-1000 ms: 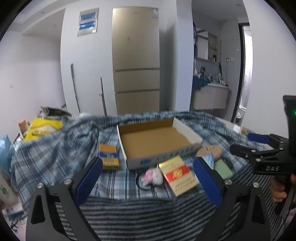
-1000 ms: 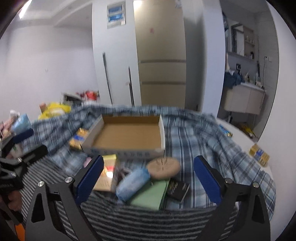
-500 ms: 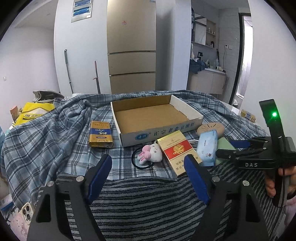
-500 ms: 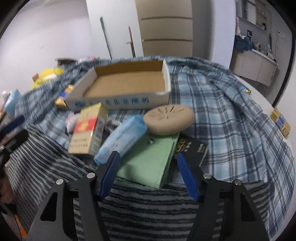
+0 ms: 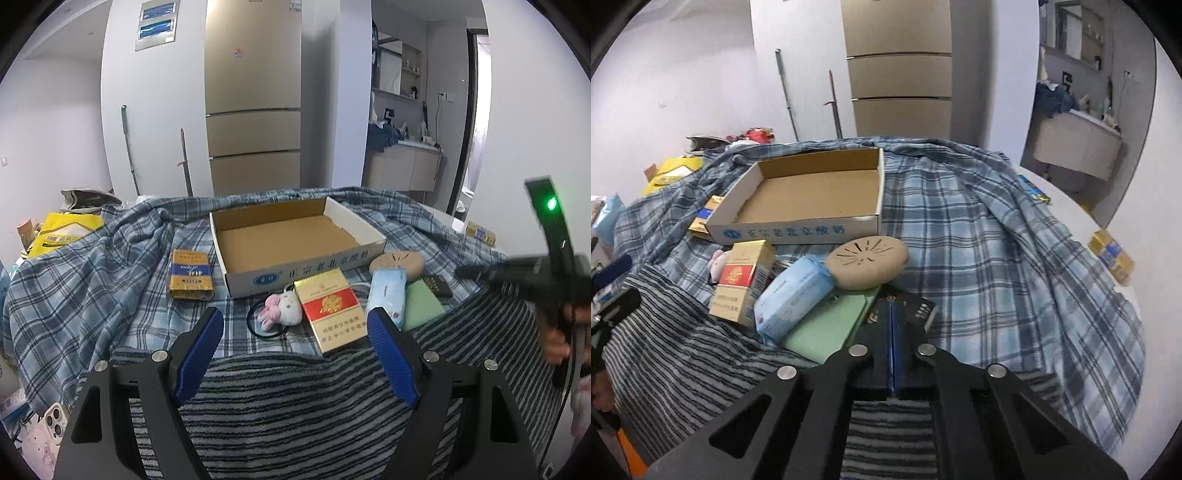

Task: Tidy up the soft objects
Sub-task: 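Lower the right gripper onto the green leather pouch and close it, then lift the green pouch with the right gripper while the left gripper grasps the red cigarette pack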

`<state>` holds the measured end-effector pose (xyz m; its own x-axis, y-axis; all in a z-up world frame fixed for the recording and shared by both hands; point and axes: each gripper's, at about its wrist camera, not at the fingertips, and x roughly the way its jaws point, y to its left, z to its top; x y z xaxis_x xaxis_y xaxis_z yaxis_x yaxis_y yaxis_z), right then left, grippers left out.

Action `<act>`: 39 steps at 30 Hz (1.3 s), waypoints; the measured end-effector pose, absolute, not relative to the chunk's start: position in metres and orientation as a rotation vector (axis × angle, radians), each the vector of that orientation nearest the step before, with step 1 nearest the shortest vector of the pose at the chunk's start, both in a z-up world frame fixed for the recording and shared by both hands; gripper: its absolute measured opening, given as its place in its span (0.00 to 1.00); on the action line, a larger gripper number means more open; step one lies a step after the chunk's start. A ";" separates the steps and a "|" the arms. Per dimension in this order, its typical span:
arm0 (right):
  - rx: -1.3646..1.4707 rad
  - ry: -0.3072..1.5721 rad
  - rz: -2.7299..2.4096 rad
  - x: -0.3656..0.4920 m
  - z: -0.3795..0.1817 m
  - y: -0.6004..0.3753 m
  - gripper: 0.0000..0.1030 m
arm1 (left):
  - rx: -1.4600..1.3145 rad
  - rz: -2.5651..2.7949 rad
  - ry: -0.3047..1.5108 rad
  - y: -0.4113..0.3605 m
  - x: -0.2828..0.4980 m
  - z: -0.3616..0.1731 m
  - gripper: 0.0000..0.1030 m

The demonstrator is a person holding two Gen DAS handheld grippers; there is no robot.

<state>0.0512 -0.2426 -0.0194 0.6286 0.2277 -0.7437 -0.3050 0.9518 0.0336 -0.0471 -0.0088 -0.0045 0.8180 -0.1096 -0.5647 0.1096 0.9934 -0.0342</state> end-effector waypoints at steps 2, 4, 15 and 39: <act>-0.095 0.880 0.337 0.050 -0.026 -0.237 0.23 | -0.001 -0.114 0.595 -0.010 -0.049 0.000 0.80; -0.087 0.911 0.387 0.049 -0.035 -0.230 0.49 | 0.004 -0.108 0.590 -0.011 -0.052 0.003 0.80; 0.036 0.937 0.449 0.059 -0.055 -0.221 0.15 | 0.042 -0.083 0.604 -0.010 -0.055 0.001 0.80; -0.072 0.909 0.161 0.066 -0.040 -0.252 0.85 | 0.022 -0.082 0.571 -0.018 -0.039 0.006 0.80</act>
<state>0.0663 -0.2521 -0.0395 0.6035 0.1083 -0.7900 -0.1693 0.9855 0.0058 -0.0394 -0.0181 0.0058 0.8380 -0.0718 -0.5409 0.0838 0.9965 -0.0025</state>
